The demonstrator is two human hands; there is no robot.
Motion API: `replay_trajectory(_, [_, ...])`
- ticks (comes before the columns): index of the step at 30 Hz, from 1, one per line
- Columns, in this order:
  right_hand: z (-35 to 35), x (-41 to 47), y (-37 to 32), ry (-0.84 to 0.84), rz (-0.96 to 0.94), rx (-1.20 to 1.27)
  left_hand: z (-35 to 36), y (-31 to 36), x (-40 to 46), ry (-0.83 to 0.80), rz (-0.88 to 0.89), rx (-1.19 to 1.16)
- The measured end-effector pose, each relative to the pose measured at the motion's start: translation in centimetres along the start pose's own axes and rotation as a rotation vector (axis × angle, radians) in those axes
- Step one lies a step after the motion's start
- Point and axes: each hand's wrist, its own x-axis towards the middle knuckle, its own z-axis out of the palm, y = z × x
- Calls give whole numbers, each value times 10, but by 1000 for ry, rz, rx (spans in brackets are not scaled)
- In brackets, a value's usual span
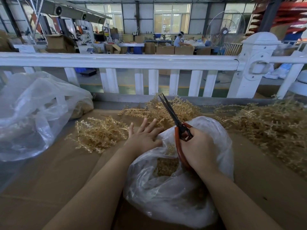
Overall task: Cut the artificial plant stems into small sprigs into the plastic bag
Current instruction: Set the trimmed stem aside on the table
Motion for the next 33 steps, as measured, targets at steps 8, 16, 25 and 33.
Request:
replay_trajectory(8, [-1, -1, -1, 12, -3, -33, -2, 2, -3, 66, -15, -34])
replay_trajectory(16, [1, -1, 1, 4, 38, -32, -8, 4, 1, -7, 58, -11])
replay_trajectory(25, [0, 1, 2, -9, 50, -19, -15, 8, -26, 529, 137, -317])
replay_trajectory(33, [1, 1, 4, 0, 45, -52, -7, 5, -1, 60, -74, -80])
